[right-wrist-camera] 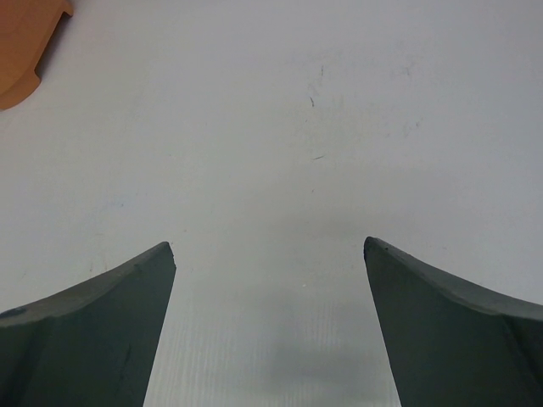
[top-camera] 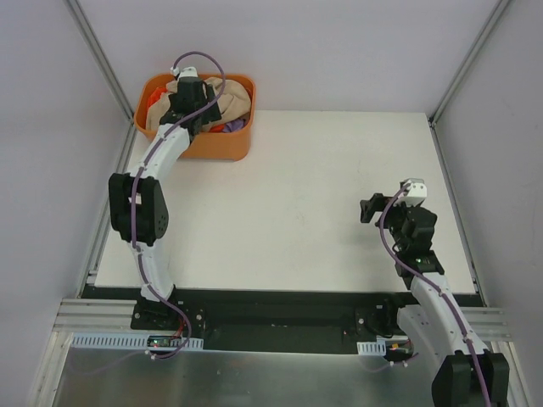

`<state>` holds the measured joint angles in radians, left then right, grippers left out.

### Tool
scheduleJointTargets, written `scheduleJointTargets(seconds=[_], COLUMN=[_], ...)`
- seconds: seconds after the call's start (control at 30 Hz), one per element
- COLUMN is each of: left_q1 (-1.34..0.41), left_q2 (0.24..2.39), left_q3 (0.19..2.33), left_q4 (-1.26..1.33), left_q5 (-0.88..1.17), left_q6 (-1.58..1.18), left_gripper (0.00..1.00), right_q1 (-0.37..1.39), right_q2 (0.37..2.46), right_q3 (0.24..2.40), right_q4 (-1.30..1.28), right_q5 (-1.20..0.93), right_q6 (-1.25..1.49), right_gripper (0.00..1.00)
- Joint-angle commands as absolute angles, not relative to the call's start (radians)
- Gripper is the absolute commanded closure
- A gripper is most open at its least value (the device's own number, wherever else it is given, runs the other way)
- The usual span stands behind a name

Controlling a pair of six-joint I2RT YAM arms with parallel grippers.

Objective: Fold and stack the t-shirts
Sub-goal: Grab crumpled tshirt from bin with the left arm

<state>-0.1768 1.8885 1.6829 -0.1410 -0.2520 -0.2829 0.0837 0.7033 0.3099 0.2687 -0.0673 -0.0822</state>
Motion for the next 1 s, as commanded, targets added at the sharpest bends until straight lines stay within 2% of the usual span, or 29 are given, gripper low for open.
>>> scheduleJointTargets(seconds=[0.0,0.13,0.2,0.23,0.3,0.33,0.63,0.77,0.97], left_q1=[-0.167,-0.167,-0.167,-0.167,-0.167,-0.167,-0.172,-0.172,-0.181], left_q2=[1.997,2.088,2.126,2.138,2.151,2.145,1.861,1.699,1.507], left_q3=[1.863,1.968,2.017,2.034,2.062,2.074,2.088,2.076,2.072], left_q4=[-0.215,-0.222,-0.241,-0.248,-0.265,-0.270,-0.272,-0.271,-0.259], left_q5=[-0.235,-0.255,-0.261,-0.261,-0.256,-0.256,-0.121,0.140,0.406], left_q6=[-0.226,-0.187,-0.167,-0.163,-0.147,-0.141,-0.175,-0.219,-0.333], left_gripper=[0.31,0.36,0.45,0.56,0.90,1.00,1.00,1.00,1.00], right_q1=[0.084,0.084,0.084,0.086,0.083,0.084,0.084,0.084,0.084], right_q2=[0.733,0.750,0.747,0.742,0.729,0.721,0.696,0.684,0.667], right_q3=[0.367,0.379,0.385,0.387,0.382,0.379,0.379,0.374,0.368], right_q4=[0.275,0.258,0.238,0.230,0.227,0.227,0.221,0.221,0.225], right_q5=[-0.132,-0.132,-0.124,-0.121,-0.114,-0.109,-0.092,-0.103,-0.066], right_q6=[-0.097,-0.097,-0.104,-0.107,-0.110,-0.110,-0.112,-0.104,-0.084], right_gripper=[0.04,0.04,0.04,0.04,0.04,0.04,0.04,0.04,0.04])
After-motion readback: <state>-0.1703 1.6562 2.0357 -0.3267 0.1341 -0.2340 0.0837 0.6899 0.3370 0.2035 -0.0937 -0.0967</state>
